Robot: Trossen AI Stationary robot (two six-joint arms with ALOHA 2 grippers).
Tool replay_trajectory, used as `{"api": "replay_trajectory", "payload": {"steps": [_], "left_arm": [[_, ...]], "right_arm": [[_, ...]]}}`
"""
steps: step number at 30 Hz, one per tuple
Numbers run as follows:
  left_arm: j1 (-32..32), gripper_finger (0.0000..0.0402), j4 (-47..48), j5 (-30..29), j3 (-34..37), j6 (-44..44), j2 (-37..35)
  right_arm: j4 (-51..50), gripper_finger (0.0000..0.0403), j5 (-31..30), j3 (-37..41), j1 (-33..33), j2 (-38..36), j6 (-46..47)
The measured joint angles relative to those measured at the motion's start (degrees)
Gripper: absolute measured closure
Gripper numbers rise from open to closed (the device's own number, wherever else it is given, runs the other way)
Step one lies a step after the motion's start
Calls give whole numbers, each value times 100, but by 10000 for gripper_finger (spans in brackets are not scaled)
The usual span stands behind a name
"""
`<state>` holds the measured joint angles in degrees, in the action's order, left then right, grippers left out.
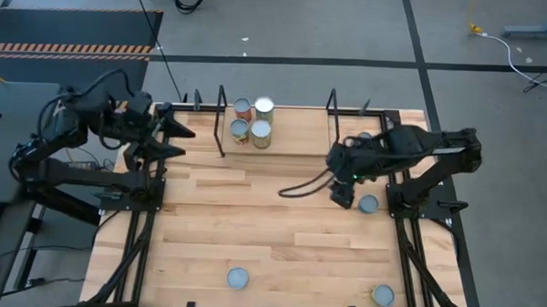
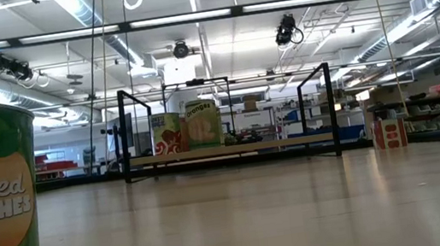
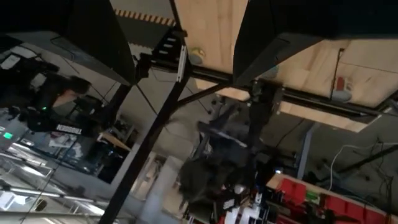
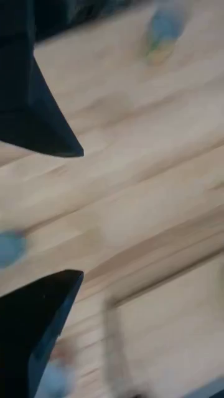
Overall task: Pick and place cans onto a shelf
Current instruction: Put the canned tuna on the shelf
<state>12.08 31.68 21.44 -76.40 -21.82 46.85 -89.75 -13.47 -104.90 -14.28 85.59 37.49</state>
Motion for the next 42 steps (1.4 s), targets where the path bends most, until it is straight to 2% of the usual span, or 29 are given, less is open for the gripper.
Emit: {"api": "replay_trajectory", "payload": {"steps": [7,13,18,22,26,31,36,42], "left_arm": [[-193,127,-4,-331,0,1,285],[-195,127,-7,-398,0,-589,480],[-193,127,-16,-475,0,-602,619],[-193,127,-5,-475,0,-603,744],[-193,127,-25,-475,-2,-603,829],[-193,127,-31,-475,-2,-602,920],[-193,127,-33,-475,-2,-603,993],[-193,127,-33,-476,-2,-603,1053]], "right_arm": [[185,8,117,2680,357,-1173,475],[919,10,748,4566,1136,-1581,941],[1954,11,1361,5708,1633,-1502,1133],[2373,11,1369,6201,1928,-1244,985],[2499,11,1439,6493,2121,-934,454],[2808,11,2039,6784,2241,-671,-130],[2853,11,2185,6907,2239,-599,-237],[3133,14,2812,7194,2185,-597,-276]]}}
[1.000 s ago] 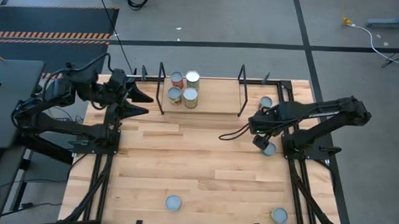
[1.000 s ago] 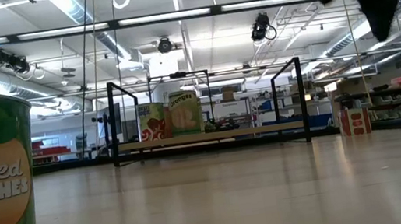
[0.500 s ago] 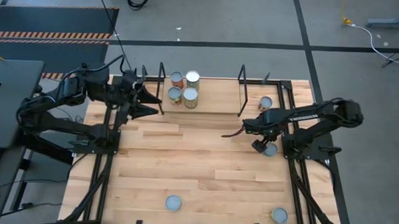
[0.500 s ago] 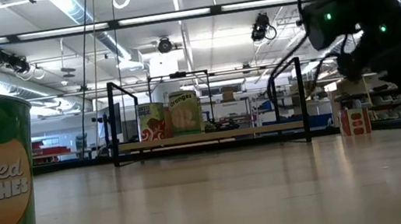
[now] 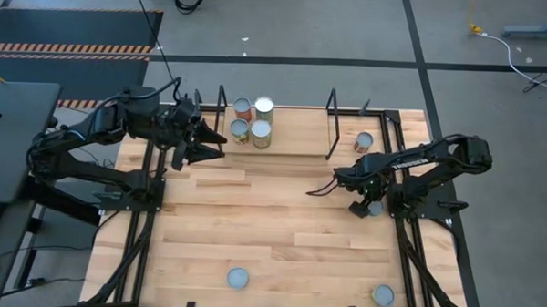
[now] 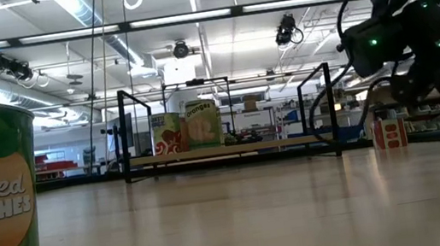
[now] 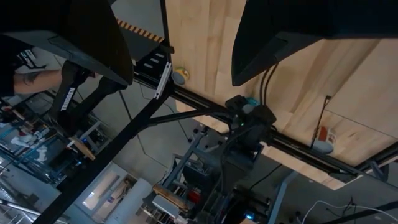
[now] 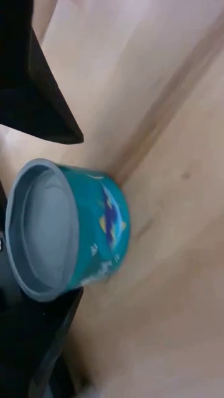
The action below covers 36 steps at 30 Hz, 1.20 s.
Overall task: Pick and place cans onto a shelf
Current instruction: Put the canned tuna on the shelf
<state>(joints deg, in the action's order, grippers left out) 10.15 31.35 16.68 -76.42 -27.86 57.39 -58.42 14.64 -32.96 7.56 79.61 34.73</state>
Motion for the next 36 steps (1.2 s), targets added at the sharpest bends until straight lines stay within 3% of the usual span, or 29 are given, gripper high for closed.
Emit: {"api": "replay_trajectory", "payload": {"steps": [6,12,16,24,31,36], "left_arm": [[0,127,-2,1,0,0,0],[0,127,-9,1,0,0,0],[0,127,-9,1,0,0,0],[0,127,-13,1,0,0,0],[0,127,-15,1,0,0,0],[0,127,-22,1,0,0,0]], "right_arm": [[100,38,12,136,-220,0,42],[-163,109,3,-263,-537,0,172],[-564,114,-141,-1168,-680,2,105],[-1055,114,-402,-3918,-398,404,-314],[-1430,114,-1277,-6453,257,2070,-2541],[-1978,114,-2306,-7528,753,3212,-4652]]}}
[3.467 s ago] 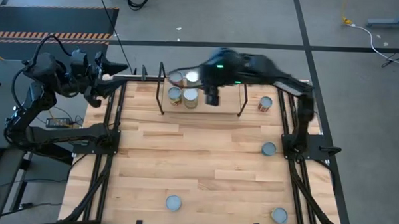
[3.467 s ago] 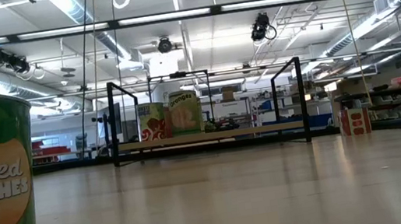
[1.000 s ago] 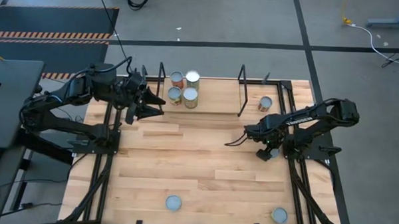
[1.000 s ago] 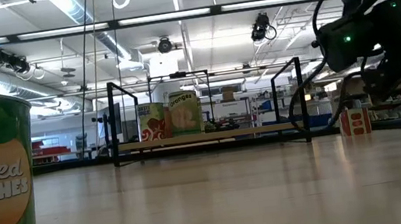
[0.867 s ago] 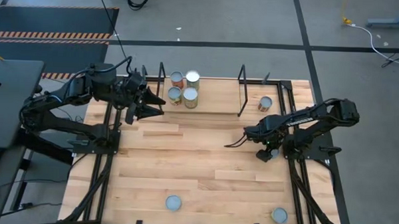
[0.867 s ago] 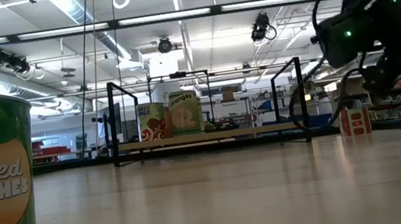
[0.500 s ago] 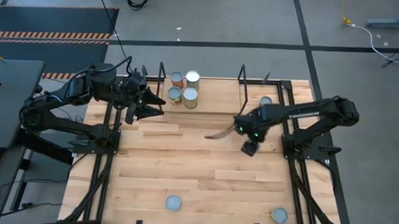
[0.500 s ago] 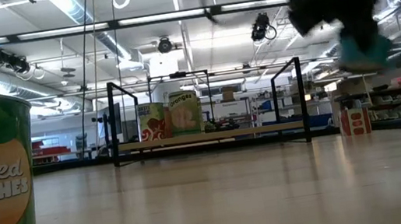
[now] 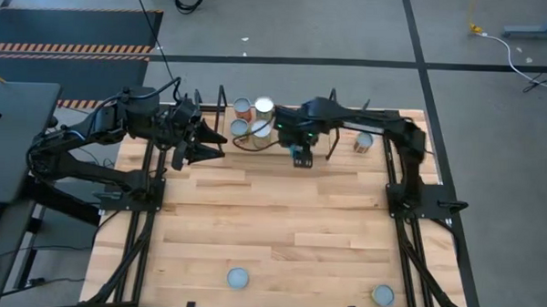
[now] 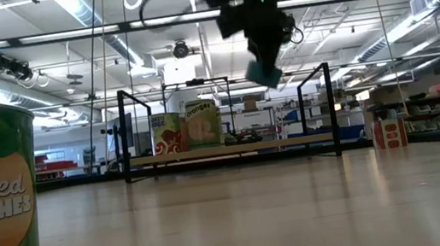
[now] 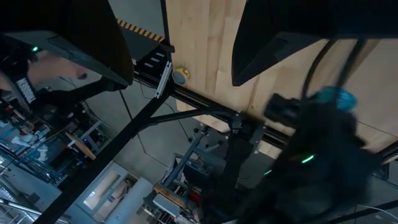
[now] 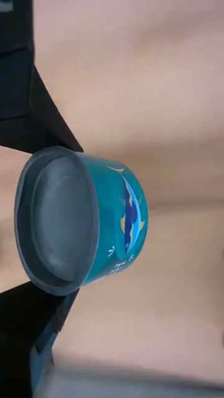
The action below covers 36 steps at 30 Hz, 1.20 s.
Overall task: Pick and place cans onto a shelf
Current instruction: Put the canned tuna on the shelf
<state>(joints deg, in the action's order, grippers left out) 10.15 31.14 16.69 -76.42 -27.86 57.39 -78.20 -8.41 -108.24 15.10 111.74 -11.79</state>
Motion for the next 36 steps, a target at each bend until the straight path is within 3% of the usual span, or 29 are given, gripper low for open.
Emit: {"api": "replay_trajectory", "payload": {"steps": [5,11,25,31,36], "left_arm": [[2,127,0,0,0,2,0],[0,127,-2,2,0,0,0],[0,127,0,1,0,0,0],[2,127,0,0,0,0,0],[0,127,0,1,0,0,0]], "right_arm": [[-55,114,-1287,-108,410,750,-1643],[-128,114,-1719,-110,951,1216,-1932],[509,90,-394,-114,2155,1199,-2265],[536,91,559,-114,2086,1199,-2184],[526,91,623,-114,1862,1199,-2227]]}}
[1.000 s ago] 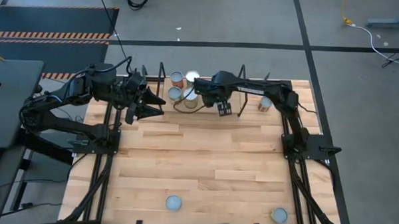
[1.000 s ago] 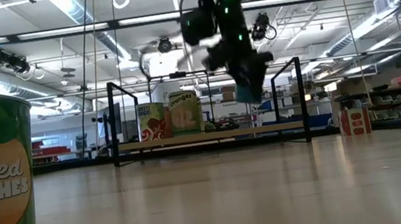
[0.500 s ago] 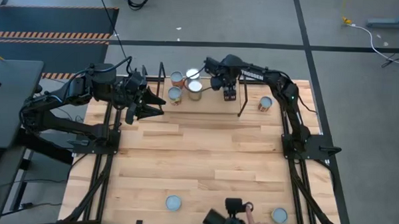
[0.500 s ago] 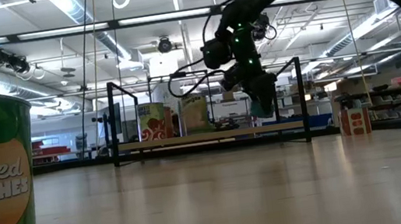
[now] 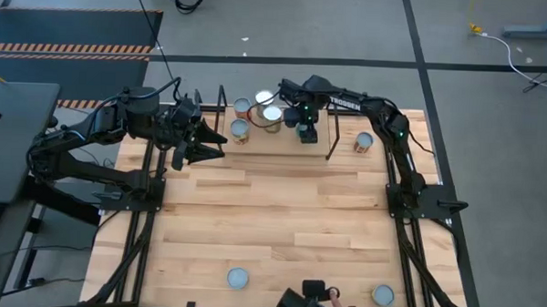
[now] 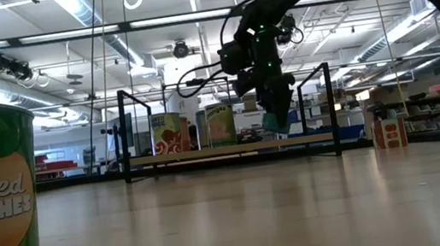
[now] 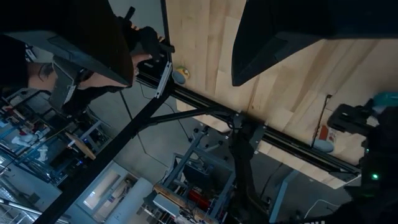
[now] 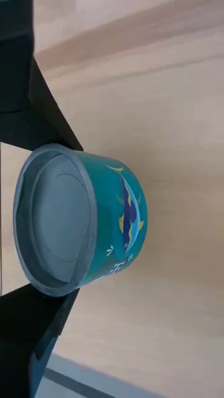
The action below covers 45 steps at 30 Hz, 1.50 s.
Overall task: Pick and place cans onto a shelf
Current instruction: Put the canned tuna on the shelf
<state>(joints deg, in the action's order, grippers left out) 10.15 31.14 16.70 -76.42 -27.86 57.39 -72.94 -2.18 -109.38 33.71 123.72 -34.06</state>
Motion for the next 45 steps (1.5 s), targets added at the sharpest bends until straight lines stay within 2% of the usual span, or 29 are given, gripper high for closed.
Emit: {"api": "replay_trajectory", "payload": {"steps": [5,7,18,26,31,33,35,43,45], "left_arm": [[0,127,0,0,0,0,0],[0,127,0,-1,0,0,0],[2,127,0,-1,0,2,0],[0,127,0,-1,0,2,0],[0,127,2,-1,0,0,0],[0,127,2,1,0,0,0],[2,127,2,-1,0,1,0],[2,127,1,-1,0,1,0],[0,127,0,1,0,0,0]], "right_arm": [[-64,90,-720,0,-39,0,-96],[-64,89,-821,0,-3,0,-105],[-657,56,89,0,-139,0,200],[-996,56,47,-13,-409,-33,577],[-926,61,57,-50,-517,-335,1030],[-818,81,189,-50,-488,-412,1208],[-722,121,268,-50,-415,-445,1346],[-381,371,596,289,-111,-448,1549],[-108,390,811,436,-87,-448,1647]]}}
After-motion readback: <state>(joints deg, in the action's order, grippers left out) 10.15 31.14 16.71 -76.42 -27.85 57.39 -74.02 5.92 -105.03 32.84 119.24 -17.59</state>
